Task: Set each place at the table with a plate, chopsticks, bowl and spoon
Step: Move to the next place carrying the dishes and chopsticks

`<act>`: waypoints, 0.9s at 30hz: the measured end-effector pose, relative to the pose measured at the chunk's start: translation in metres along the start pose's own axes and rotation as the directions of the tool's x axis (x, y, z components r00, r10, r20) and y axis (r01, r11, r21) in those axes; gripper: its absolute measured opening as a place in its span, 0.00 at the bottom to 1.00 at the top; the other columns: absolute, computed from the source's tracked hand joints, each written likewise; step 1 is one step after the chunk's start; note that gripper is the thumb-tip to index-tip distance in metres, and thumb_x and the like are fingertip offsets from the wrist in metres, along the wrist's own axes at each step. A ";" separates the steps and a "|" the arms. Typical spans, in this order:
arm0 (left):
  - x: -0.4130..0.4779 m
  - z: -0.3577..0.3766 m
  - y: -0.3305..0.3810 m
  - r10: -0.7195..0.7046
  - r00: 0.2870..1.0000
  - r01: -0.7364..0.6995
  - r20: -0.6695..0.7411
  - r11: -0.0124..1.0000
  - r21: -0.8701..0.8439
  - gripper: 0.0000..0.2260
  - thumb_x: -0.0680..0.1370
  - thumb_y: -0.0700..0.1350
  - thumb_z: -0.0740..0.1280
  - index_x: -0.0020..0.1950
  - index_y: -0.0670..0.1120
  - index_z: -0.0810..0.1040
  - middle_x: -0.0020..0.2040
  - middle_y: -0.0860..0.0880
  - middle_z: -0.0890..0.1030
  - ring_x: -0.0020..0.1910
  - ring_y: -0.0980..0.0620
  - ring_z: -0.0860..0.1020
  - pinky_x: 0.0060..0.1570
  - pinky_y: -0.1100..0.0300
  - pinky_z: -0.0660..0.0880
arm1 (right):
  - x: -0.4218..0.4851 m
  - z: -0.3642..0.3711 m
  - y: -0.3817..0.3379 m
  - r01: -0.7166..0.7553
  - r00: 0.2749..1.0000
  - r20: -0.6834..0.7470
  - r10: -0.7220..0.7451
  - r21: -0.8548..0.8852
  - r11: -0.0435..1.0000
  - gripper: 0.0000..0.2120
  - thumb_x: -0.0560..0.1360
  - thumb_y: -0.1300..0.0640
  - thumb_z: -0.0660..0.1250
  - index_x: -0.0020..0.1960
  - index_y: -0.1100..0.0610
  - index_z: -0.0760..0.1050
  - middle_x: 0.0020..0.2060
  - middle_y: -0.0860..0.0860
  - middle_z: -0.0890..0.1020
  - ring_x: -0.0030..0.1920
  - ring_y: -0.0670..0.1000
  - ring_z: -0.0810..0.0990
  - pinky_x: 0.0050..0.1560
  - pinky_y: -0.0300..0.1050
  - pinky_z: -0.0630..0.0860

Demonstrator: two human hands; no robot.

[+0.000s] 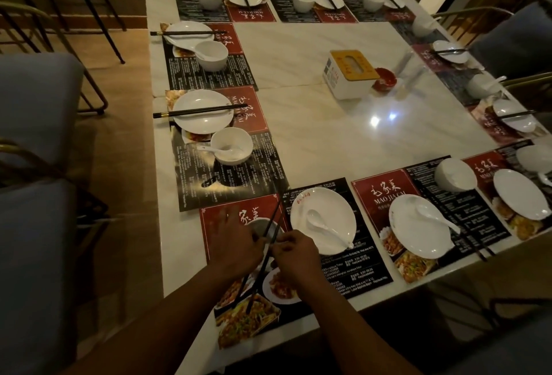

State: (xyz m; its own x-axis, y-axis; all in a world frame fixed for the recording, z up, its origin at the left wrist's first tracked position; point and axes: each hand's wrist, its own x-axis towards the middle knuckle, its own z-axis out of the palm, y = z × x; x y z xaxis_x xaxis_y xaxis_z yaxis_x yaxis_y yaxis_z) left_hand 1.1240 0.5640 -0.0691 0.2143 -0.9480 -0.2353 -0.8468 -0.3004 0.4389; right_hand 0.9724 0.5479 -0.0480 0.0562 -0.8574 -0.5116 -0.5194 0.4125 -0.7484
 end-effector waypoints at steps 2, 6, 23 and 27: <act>0.001 0.004 0.001 -0.035 0.998 0.036 0.047 0.999 -0.009 0.15 0.76 0.62 0.64 0.52 0.56 0.85 0.78 0.48 0.60 0.78 0.41 0.51 0.75 0.37 0.54 | 0.004 -0.006 0.004 -0.014 1.000 -0.010 0.014 -0.035 0.999 0.08 0.73 0.61 0.71 0.51 0.54 0.80 0.40 0.52 0.85 0.36 0.47 0.85 0.42 0.47 0.84; 0.002 0.005 0.002 -0.038 0.998 0.041 0.056 0.998 -0.056 0.13 0.77 0.60 0.65 0.50 0.55 0.85 0.79 0.48 0.58 0.79 0.43 0.51 0.75 0.36 0.53 | 0.005 -0.011 0.003 -0.020 1.000 0.022 0.021 -0.057 0.998 0.10 0.72 0.58 0.73 0.53 0.54 0.80 0.39 0.49 0.86 0.37 0.45 0.86 0.46 0.49 0.84; -0.078 0.001 -0.099 -0.439 0.886 0.461 0.150 0.799 -0.387 0.15 0.78 0.51 0.70 0.31 0.49 0.83 0.28 0.55 0.82 0.29 0.59 0.81 0.40 0.56 0.82 | -0.037 0.104 -0.012 0.370 0.921 0.334 -0.199 -0.593 0.715 0.07 0.77 0.53 0.67 0.54 0.54 0.78 0.48 0.50 0.83 0.47 0.50 0.82 0.49 0.45 0.81; -0.076 0.004 -0.098 -0.418 0.896 0.442 0.148 0.821 -0.360 0.11 0.76 0.52 0.71 0.35 0.51 0.84 0.31 0.54 0.83 0.31 0.59 0.81 0.39 0.59 0.80 | -0.039 0.110 -0.007 0.389 0.914 0.358 -0.190 -0.642 0.660 0.08 0.78 0.54 0.63 0.53 0.58 0.77 0.46 0.55 0.82 0.47 0.57 0.82 0.50 0.53 0.81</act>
State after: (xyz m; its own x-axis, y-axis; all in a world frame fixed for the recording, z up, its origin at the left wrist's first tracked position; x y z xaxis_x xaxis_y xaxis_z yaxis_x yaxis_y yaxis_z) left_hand 1.1886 0.6656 -0.0977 0.4738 -0.7088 -0.5225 -0.4256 -0.7038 0.5688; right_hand 1.0672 0.6121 -0.0693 0.4557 -0.7519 -0.4764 -0.8687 -0.2590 -0.4223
